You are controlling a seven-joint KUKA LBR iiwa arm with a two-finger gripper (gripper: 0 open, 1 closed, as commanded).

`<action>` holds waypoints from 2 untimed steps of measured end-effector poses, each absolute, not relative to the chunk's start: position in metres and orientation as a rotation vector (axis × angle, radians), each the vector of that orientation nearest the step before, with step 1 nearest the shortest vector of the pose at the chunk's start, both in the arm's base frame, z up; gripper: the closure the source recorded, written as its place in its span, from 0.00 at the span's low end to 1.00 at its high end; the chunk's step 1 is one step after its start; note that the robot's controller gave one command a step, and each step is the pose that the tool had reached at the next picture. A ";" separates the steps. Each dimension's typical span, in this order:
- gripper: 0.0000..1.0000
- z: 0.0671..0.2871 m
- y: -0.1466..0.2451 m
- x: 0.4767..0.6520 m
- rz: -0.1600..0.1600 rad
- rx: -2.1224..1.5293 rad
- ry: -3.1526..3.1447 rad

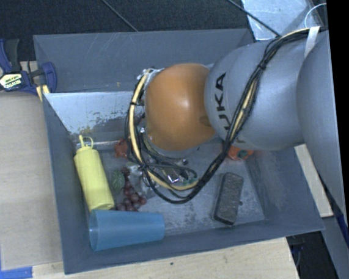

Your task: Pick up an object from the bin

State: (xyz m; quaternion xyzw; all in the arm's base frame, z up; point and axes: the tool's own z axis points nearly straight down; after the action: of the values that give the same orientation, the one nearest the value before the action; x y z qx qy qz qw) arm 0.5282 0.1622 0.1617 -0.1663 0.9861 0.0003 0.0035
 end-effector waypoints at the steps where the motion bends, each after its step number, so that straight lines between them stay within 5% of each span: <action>1: 1.00 0.139 0.149 0.536 0.003 -0.217 3.124; 2: 1.00 0.140 0.146 0.547 0.004 -0.120 3.131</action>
Offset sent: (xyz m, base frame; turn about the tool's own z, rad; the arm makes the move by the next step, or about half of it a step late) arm 0.0180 -0.0163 -0.0224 0.2579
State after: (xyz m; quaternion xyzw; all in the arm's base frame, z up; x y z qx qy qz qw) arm 0.5474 0.1457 0.1397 -0.0383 0.9993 0.0014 0.0043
